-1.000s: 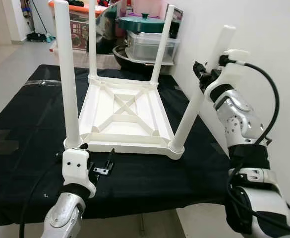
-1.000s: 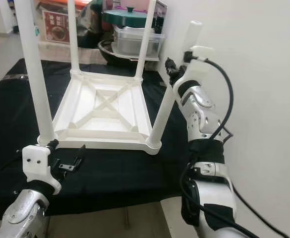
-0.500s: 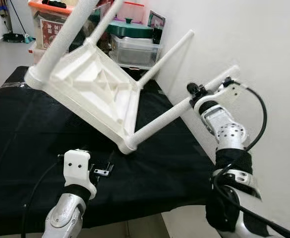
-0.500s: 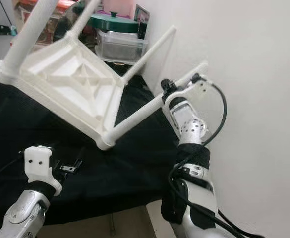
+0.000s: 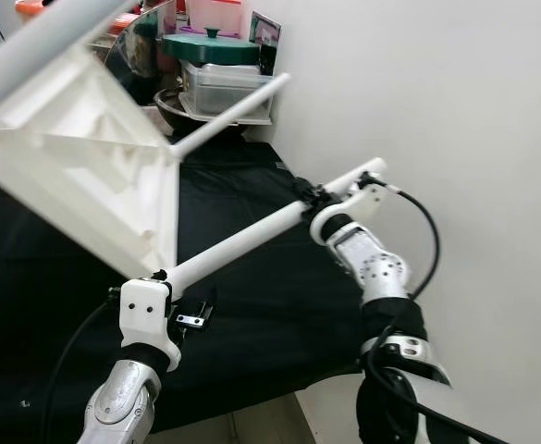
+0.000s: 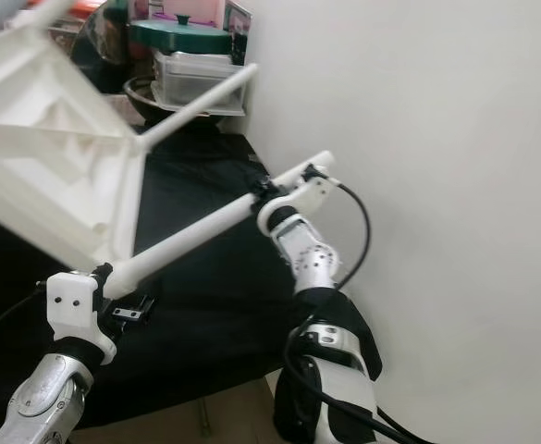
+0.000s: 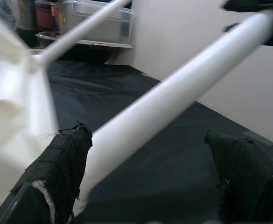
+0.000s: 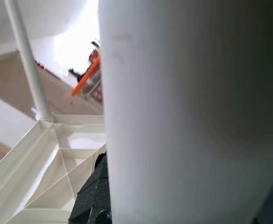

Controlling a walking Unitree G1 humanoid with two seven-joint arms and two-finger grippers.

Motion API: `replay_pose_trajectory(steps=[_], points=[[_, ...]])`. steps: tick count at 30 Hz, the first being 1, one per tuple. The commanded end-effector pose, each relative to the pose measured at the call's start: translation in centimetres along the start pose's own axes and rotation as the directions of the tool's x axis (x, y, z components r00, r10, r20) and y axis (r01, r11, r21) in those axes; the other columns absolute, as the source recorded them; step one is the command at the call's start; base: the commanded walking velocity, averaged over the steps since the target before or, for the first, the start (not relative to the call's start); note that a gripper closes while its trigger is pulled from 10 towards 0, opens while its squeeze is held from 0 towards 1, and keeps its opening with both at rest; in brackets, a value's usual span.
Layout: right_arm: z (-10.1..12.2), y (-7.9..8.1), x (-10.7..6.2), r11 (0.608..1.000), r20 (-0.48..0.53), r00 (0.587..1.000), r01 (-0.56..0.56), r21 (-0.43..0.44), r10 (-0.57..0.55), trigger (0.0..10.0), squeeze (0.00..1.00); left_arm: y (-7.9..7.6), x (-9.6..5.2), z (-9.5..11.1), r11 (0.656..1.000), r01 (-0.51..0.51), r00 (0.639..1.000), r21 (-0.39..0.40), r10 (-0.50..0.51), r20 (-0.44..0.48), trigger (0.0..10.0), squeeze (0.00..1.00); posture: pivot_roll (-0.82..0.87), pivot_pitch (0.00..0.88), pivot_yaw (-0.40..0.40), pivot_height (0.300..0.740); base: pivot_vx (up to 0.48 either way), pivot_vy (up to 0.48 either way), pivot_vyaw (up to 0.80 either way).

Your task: Building children table

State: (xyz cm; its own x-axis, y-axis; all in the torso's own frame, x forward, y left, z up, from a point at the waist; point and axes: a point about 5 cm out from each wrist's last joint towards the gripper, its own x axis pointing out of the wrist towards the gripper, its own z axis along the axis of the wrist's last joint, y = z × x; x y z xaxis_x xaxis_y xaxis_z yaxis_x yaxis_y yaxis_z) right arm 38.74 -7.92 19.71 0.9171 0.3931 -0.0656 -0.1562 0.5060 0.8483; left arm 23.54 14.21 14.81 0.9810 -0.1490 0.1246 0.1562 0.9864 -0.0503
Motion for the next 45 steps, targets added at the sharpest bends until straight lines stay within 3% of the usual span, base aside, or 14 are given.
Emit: replay_pose_trajectory(steps=[1,6,10,11,12,13,18,19,22,29,30,31,32,45], points=[[-9.0,-3.4,-0.9,0.98,-0.467,0.864,0.197,-0.033,-0.189,0.0,0.0,-0.3,0.1,0.1,1.0,0.013,1.0,-0.002,-0.013,0.001,10.0,0.0,0.12,0.0,-0.162,0.74,0.0,0.0,0.0],[-8.7,-6.9,-1.5,0.863,-0.332,0.803,0.498,-0.086,-0.496,0.0,0.0,-0.4,0.0,0.0,1.0,0.023,1.0,-0.001,-0.023,-0.001,10.0,0.0,0.12,0.0,-0.16,0.74,0.0,0.0,0.0],[-8.2,-8.5,-2.2,0.819,-0.275,0.776,0.565,-0.098,-0.568,0.0,0.0,-0.4,0.1,0.0,1.0,0.03,1.0,0.003,-0.03,-0.001,10.0,0.0,0.12,0.0,-0.158,0.74,0.0,0.0,0.0],[-8.0,-8.7,-2.2,0.817,-0.271,0.774,0.567,-0.108,-0.573,2.3,0.0,-0.4,0.1,0.0,1.0,0.03,1.0,0.004,-0.03,-0.001,10.0,0.0,0.12,0.0,-0.157,0.74,0.0,0.0,0.0],[-8.0,-8.7,-2.2,0.817,-0.271,0.774,0.567,-0.108,-0.573,2.3,0.0,-0.4,0.1,0.0,1.0,0.03,1.0,0.004,-0.03,-0.001,10.0,0.0,0.12,0.0,-0.157,0.74,0.0,0.0,0.0],[-7.7,-8.9,-2.3,0.812,-0.261,0.772,0.574,-0.106,-0.579,4.1,0.0,-0.3,0.1,0.0,1.0,0.031,1.0,0.005,-0.031,-0.002,10.0,0.0,0.12,0.0,-0.157,0.74,0.0,0.0,0.0],[-6.9,-9.3,-2.5,0.79,-0.221,0.76,0.605,-0.102,-0.611,5.9,0.0,-0.3,0.1,0.0,0.999,0.032,0.999,0.008,-0.032,-0.002,10.0,0.0,0.11,0.0,-0.157,0.74,0.0,0.0,0.0],[-6.7,-9.5,-2.6,0.774,-0.213,0.745,0.622,-0.122,-0.632,10.0,0.0,-0.3,0.1,0.0,0.999,0.033,0.999,0.01,-0.033,-0.002,10.0,0.0,0.11,0.0,-0.157,0.74,0.0,0.0,0.0],[-6.6,-9.8,-2.8,0.731,-0.207,0.701,0.657,-0.184,-0.682,10.0,0.0,-0.4,0.1,0.0,0.999,0.037,0.999,0.016,-0.037,0.0,10.0,0.0,0.12,0.0,-0.162,0.74,0.0,0.0,0.0],[-6.9,-9.9,-2.9,0.729,-0.225,0.693,0.653,-0.203,-0.684,10.0,0.0,-0.4,-0.1,0.1,0.998,0.057,0.998,0.025,-0.057,-0.002,10.0,0.0,0.12,0.0,-0.164,0.74,0.0,0.0,0.0],[-7.0,-10.1,-3.1,0.716,-0.233,0.677,0.659,-0.229,-0.698,10.0,0.82,-0.4,-0.2,0.1,0.998,0.062,0.998,0.029,-0.062,-0.003,10.0,0.0,0.12,0.0,-0.164,0.74,0.0,0.0,0.0],[-7.0,-10.1,-3.1,0.716,-0.233,0.677,0.659,-0.229,-0.698,10.0,0.82,-0.4,-0.2,0.1,0.998,0.062,0.998,0.029,-0.062,-0.003,10.0,0.0,0.12,0.0,-0.164,0.74,0.0,0.0,0.0],[-6.9,-10.3,-3.2,0.707,-0.23,0.669,0.667,-0.233,-0.707,10.0,1.0,-0.4,-0.2,0.1,0.997,0.067,0.998,0.031,-0.067,-0.004,10.0,0.0,0.12,0.0,-0.165,0.74,0.0,0.0,0.0],[-5.2,-10.2,-3.6,0.679,-0.181,0.658,0.728,-0.092,-0.731,10.0,1.0,-0.7,-0.3,0.1,0.995,0.09,0.996,0.037,-0.09,-0.009,10.0,0.0,0.12,0.0,-0.165,0.74,0.0,0.0,0.0]])
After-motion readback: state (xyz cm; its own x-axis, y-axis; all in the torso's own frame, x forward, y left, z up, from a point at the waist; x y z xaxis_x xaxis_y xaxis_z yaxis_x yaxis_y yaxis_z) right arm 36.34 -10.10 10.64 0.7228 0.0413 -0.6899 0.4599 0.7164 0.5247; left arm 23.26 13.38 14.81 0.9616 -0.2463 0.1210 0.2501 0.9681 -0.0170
